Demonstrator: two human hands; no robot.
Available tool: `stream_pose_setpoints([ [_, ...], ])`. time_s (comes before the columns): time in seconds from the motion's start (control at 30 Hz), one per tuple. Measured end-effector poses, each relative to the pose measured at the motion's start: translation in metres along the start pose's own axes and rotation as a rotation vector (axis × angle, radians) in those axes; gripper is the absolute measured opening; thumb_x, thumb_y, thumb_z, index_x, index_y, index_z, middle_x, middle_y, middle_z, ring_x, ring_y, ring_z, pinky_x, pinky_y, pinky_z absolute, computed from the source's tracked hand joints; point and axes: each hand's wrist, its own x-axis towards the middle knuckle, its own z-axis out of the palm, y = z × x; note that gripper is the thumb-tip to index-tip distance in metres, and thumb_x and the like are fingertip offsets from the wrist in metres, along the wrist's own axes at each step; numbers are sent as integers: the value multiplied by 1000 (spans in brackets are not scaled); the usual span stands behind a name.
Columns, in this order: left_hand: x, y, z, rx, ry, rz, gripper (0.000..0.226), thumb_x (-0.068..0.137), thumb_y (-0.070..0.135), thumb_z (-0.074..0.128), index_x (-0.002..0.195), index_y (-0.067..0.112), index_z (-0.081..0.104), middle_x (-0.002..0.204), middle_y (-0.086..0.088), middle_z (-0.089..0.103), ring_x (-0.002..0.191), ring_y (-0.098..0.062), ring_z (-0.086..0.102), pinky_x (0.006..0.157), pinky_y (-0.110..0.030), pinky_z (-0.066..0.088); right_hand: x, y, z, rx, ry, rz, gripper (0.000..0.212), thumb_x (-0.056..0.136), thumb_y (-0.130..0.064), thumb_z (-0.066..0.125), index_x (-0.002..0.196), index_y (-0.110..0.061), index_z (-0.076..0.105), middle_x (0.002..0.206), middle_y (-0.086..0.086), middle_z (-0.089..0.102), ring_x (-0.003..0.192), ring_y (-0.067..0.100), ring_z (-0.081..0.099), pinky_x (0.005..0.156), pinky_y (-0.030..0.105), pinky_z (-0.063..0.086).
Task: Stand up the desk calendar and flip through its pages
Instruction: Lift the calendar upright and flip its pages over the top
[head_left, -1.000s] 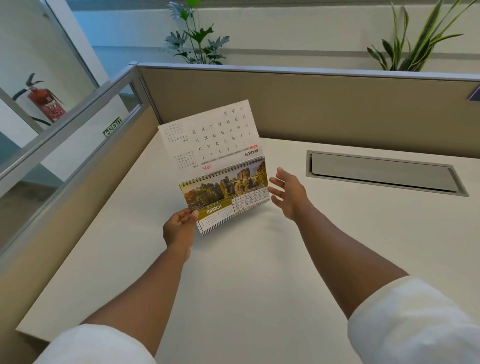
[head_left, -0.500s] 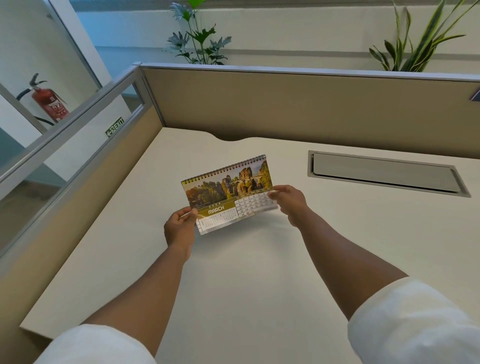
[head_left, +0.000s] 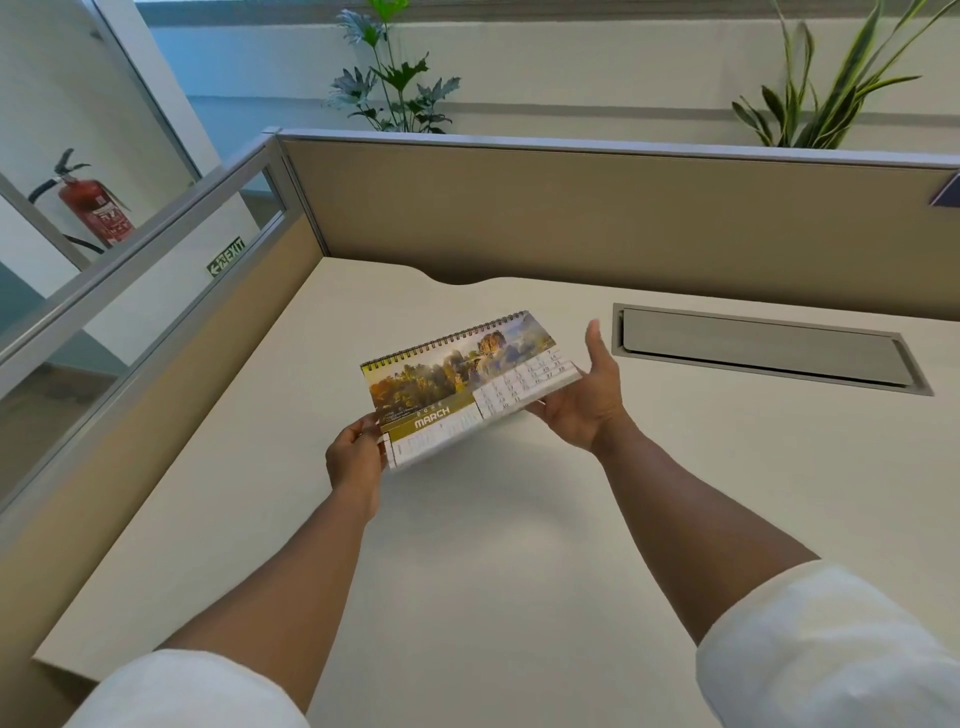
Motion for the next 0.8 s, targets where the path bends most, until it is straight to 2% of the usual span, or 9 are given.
stream_pose_setpoints([
  [0.13,2,-1,1,-52,-7,-8,13,96,22,60,107,20,66,90,4,68,78,-9,62,65,-21,48,10,-7,17,281,-55,-53,97,69,-82,57,134,-10,52,129,25,63,123,45,57,95,52,52],
  [0.27,3,-4,1,-40,-36,16,8,91,24,68,99,22,68,94,1,70,82,-11,62,66,-23,49,20,-18,36,276,-139,-110,97,73,-80,55,141,-12,43,142,20,55,129,44,52,105,59,42],
  [0.33,2,-4,0,-18,-51,35,16,88,24,72,103,20,68,95,1,70,82,-9,64,64,-21,49,23,-21,43,211,-114,-125,93,75,-80,51,140,-14,46,141,15,56,127,41,55,102,57,46],
  [0.47,2,-5,1,-21,-69,34,29,84,17,76,111,13,66,99,-4,72,83,-11,69,61,-16,53,24,-21,43,117,132,-182,76,82,-71,53,131,-12,53,126,7,69,112,30,67,84,42,55],
  [0.57,4,-5,1,-41,-75,28,24,83,15,77,105,13,68,95,-3,73,81,-10,69,54,-11,53,24,-15,30,31,419,-196,49,88,-54,61,115,-13,61,109,1,74,96,20,69,68,30,54],
  [0.67,5,-6,0,-24,-72,32,16,85,17,75,99,16,67,92,-1,73,79,-8,69,53,-10,52,20,-5,13,-135,635,-146,28,91,-36,65,110,-16,66,111,-2,72,100,15,67,71,28,52],
  [0.8,6,-7,0,-4,-73,47,14,88,19,72,101,17,66,91,2,72,77,-7,68,51,-10,52,14,7,-5,-349,763,-110,32,90,-21,67,121,-15,64,117,4,67,108,20,64,82,31,52],
])
